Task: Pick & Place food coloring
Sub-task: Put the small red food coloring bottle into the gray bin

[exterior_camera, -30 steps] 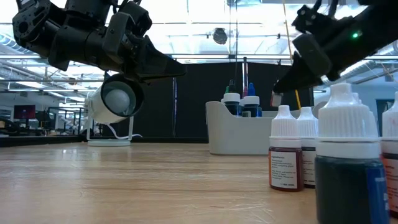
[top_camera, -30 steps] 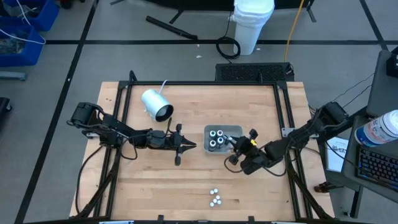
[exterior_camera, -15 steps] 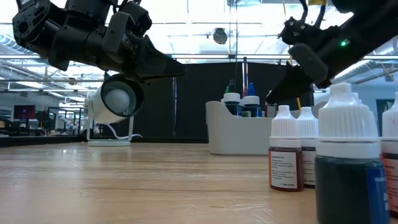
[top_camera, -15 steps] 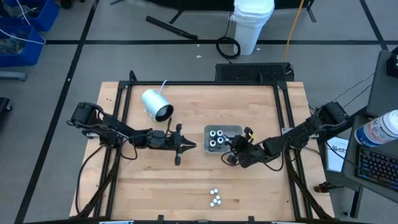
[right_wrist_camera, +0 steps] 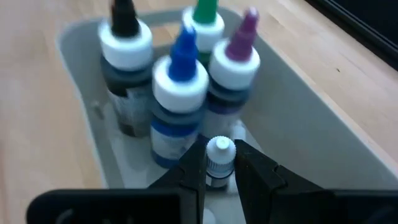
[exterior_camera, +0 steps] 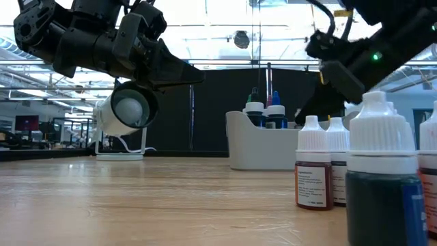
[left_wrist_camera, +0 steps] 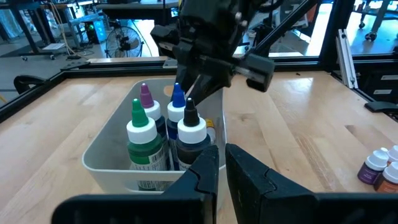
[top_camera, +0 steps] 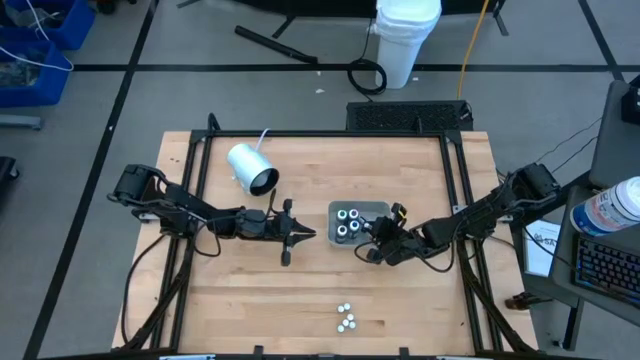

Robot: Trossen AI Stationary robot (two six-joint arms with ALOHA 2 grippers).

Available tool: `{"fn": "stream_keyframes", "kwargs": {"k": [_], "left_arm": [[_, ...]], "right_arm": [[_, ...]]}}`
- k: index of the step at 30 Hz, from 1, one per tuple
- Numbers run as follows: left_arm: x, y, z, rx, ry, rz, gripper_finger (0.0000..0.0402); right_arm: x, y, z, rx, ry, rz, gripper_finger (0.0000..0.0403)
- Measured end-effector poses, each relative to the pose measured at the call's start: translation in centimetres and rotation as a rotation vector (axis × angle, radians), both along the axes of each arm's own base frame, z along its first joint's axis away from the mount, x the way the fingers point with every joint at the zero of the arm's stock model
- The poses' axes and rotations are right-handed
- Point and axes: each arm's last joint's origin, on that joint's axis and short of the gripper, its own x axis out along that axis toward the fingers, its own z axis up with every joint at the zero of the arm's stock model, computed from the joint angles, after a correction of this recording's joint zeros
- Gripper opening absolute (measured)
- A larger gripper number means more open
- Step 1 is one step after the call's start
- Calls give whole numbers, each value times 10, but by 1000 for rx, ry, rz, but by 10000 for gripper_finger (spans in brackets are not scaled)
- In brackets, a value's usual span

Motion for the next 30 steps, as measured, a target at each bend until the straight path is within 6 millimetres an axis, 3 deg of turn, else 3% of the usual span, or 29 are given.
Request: {"fn": "stream_keyframes", "kwargs": {"k": [9, 30], "left_arm": [[0, 0, 0, 6, 0, -1, 35], [0, 0, 0, 5, 0, 0, 35]], "right_arm": [[-7, -3, -12, -19, -12, 26, 56], [-3, -6, -13, 26, 40, 199, 56]]}}
